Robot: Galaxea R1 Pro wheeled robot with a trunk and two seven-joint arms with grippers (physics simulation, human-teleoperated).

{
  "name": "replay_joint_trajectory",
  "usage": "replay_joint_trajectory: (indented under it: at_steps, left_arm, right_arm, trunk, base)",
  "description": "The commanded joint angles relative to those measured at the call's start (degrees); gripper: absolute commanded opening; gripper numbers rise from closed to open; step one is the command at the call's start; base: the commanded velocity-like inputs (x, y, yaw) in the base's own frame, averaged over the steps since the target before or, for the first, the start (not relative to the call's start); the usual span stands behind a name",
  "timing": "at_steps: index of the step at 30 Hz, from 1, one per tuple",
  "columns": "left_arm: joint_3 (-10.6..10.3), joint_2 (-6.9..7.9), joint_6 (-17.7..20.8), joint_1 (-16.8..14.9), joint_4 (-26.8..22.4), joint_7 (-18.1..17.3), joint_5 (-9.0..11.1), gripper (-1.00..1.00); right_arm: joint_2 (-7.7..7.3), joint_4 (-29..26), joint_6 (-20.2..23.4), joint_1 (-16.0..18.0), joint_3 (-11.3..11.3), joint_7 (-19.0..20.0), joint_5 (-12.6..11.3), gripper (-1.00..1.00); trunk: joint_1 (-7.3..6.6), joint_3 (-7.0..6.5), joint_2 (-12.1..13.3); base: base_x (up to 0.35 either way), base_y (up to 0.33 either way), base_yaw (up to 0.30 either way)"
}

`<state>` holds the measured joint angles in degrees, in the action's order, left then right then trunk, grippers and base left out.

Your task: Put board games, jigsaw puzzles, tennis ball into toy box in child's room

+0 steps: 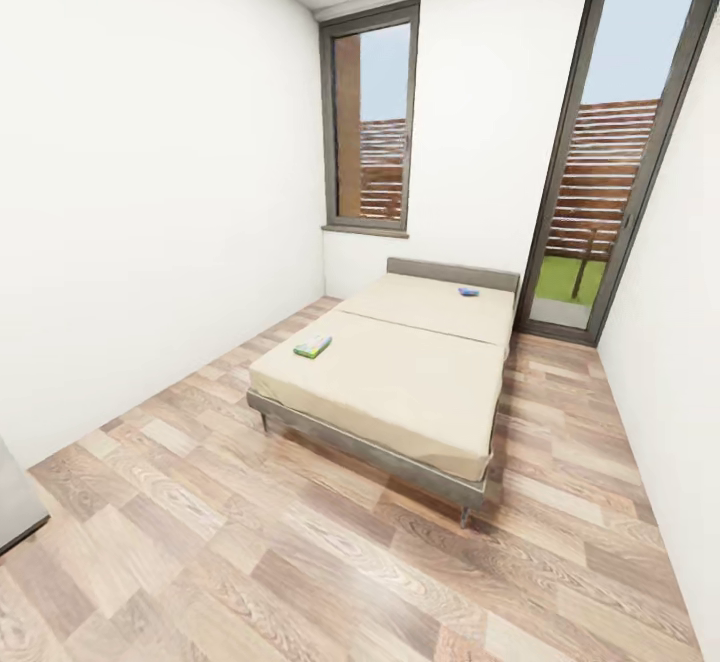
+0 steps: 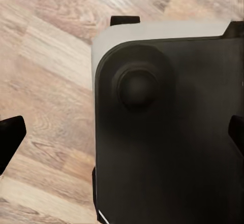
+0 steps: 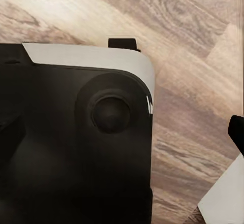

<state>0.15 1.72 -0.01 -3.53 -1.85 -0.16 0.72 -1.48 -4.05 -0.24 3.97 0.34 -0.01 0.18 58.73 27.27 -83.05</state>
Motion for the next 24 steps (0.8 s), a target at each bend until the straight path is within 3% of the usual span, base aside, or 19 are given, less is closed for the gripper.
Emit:
replay_joint_trajectory:
  at_steps: [1,17,24]
  left_arm:
    - [0.0,-0.02,0.1,-0.8,-0.1,0.0,0.1,1.00]
    - [0.4,-0.21,0.8,-8.4,-0.2,-0.3,0.7,1.00]
    - [1.6,-0.24,3.3,-13.8,-0.3,-0.5,3.9,1.00]
  right_arm:
    - [-0.11,-0.3,0.0,0.0,0.1,0.0,0.0,1.00]
    - [-1.46,-5.8,2.5,1.8,-0.1,0.2,-0.4,1.00]
    - [-1.66,-7.6,9.8,7.0,-0.2,0.4,-0.4,1.00]
  trunk:
    - [-0.01,0.09,0.0]
    - [-0.01,0.30,0.0]
    - [-0.01,0.31,0.0]
  base:
    - [0.000,0.000,-0.122]
    - [0.000,0.000,-0.051]
    - [0.000,0.000,-0.009]
